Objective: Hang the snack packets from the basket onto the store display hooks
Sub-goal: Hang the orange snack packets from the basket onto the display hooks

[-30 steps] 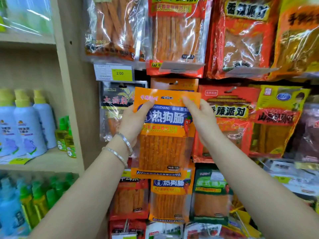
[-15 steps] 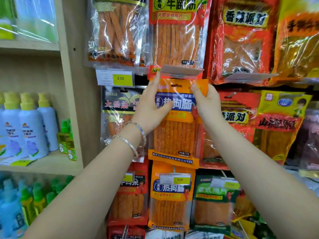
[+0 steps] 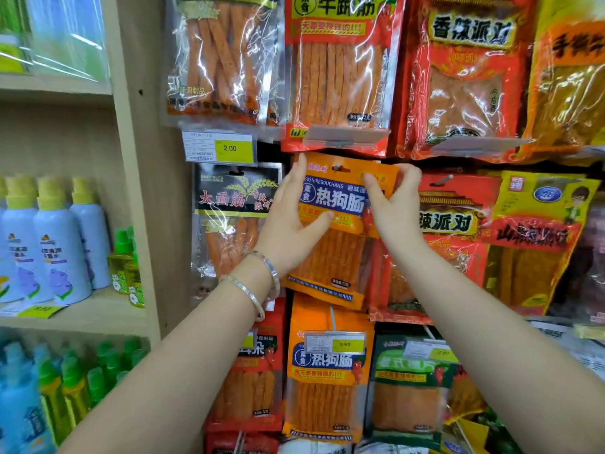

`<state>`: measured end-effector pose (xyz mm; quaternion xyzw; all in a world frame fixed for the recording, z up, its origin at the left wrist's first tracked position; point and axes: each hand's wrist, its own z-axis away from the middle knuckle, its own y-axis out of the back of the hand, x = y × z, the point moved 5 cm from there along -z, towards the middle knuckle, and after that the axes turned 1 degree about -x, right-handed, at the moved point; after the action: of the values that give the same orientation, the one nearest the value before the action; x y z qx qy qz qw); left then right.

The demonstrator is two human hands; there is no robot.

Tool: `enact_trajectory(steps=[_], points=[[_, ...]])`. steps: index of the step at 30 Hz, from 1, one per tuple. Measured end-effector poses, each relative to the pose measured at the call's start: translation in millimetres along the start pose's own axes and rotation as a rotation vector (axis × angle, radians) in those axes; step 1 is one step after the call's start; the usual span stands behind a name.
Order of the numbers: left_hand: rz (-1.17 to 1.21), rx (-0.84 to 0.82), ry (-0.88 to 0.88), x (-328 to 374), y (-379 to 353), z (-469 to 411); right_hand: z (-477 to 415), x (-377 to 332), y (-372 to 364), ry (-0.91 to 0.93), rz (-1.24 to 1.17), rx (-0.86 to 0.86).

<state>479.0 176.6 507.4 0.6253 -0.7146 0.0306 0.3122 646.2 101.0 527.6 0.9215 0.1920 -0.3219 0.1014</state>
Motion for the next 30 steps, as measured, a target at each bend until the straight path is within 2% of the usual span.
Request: enact_trajectory(steps=[3,6,8,11,16,21,26,30], points=[[-0.051,-0.065,0.054,-22,-19,13,22,1,7,0.172,0.083,0.067],[-0.098,-0.205,0.154,-48,-43,31,40,2,9,0.391,0.401,0.104],[-0.142,-0.27,0.18,-58,-57,43,49,5,4,0.523,0.61,0.05],[-0.22,-0.288,0.177,-69,-75,55,51,17,-12,0.646,0.902,-0.124],[-0.203,-0.385,0.398,-98,-101,72,35,35,-33,0.596,1.147,-0.367],[-0.084,-0.394,0.516,-113,-104,54,17,51,-59,0.485,1.259,-0.556],[-0.104,-0.456,0.571,-119,-110,42,4,57,-72,0.406,1.404,-0.652],[-0.099,-0.479,0.561,-120,-117,39,6,57,-71,0.37,1.355,-0.66]])
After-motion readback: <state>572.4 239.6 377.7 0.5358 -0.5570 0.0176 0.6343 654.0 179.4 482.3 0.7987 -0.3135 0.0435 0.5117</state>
